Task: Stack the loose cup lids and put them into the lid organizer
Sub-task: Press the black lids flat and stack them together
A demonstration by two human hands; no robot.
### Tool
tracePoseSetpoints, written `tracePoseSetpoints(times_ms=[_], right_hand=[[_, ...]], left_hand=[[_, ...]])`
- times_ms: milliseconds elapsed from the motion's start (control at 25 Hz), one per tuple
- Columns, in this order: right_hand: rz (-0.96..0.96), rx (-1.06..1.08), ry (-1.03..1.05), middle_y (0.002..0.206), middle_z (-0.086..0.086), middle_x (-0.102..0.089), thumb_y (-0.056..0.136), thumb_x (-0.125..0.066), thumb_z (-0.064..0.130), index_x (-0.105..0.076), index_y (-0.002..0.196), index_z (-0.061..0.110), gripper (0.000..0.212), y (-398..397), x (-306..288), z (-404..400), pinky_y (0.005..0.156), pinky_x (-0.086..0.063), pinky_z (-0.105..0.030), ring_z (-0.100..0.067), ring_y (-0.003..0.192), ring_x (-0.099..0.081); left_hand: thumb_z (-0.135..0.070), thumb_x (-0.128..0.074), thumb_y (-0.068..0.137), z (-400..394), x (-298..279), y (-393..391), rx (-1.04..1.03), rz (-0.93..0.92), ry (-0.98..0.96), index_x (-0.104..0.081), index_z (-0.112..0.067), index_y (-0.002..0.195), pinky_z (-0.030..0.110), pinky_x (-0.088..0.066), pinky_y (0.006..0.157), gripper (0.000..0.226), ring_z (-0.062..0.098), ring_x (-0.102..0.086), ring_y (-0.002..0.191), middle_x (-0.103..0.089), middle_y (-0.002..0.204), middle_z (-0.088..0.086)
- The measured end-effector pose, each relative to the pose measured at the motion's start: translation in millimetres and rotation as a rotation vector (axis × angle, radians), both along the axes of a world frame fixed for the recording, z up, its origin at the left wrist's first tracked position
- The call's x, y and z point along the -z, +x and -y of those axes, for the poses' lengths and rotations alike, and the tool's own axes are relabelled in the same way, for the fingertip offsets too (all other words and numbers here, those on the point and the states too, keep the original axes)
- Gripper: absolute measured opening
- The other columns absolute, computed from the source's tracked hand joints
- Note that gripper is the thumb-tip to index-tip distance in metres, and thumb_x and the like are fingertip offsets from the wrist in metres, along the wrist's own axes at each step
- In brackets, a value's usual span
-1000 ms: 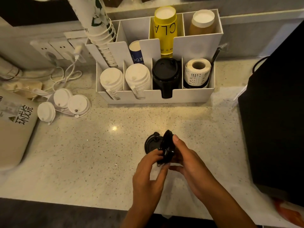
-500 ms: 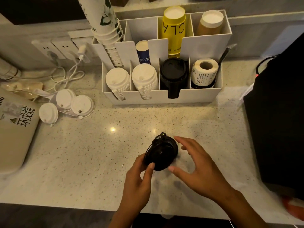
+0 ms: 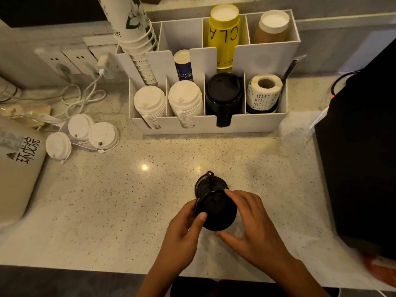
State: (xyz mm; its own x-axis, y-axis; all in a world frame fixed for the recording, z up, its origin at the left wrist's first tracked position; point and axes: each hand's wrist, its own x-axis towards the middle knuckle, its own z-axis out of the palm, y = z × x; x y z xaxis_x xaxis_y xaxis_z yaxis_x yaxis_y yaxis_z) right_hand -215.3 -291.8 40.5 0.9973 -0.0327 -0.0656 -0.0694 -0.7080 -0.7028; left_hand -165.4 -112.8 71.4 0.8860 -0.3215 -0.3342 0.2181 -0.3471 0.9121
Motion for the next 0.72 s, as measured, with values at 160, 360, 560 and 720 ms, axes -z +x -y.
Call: tracePoseSetpoints(times_ms=[160,360,560,720], right_hand=[[-0.012,0.015,-0.036,0.133,0.011,-0.046,0.074,-0.065,0.067,-0.037,0.144,0.029,0.085,2.3,2.8,10.1,0.097,-0.035,-0.014,-0.004,0.125,-0.037],[-0.026,0.022,-0.062,0.131,0.012,-0.045,0.074,-0.064,0.069,-0.036,0.144,0.031,0.085,5.2,7.4,23.4,0.093,-0.035,-0.012,-0.005,0.123,-0.035],[-0.045,0.002,-0.102,0.131,0.01,-0.046,0.074,-0.061,0.07,-0.035,0.145,0.029,0.086,10.4,13.9,24.4,0.092,-0.036,-0.014,-0.007,0.123,-0.034],[-0.042,0.007,-0.106,0.13,0.008,-0.047,0.075,-0.058,0.07,-0.035,0.146,0.028,0.085,18.4,17.5,20.8,0.093,-0.035,-0.015,-0.008,0.124,-0.034]], left_hand=[[-0.035,-0.067,0.088,6.3,3.6,-0.1,-0.117,0.124,0.072,-0.047,-0.042,0.13,0.01,-0.05,0.082,0.047,0.002,-0.069,0.1,-0.062,0.12,-0.021],[-0.046,-0.073,0.084,-3.5,22.8,-1.3,0.209,0.422,0.272,-0.035,-0.028,0.149,0.016,-0.037,0.108,0.078,0.002,-0.041,0.137,-0.04,0.151,-0.018],[-0.061,-0.06,0.085,-5.2,40.5,5.7,0.424,0.621,0.48,-0.024,-0.024,0.154,0.019,-0.036,0.109,0.086,0.004,-0.038,0.14,-0.028,0.16,-0.011],[-0.045,-0.063,0.089,-3.5,50.3,16.9,0.412,0.713,0.493,-0.038,-0.016,0.149,0.028,-0.047,0.105,0.071,0.012,-0.048,0.135,-0.042,0.154,-0.002]])
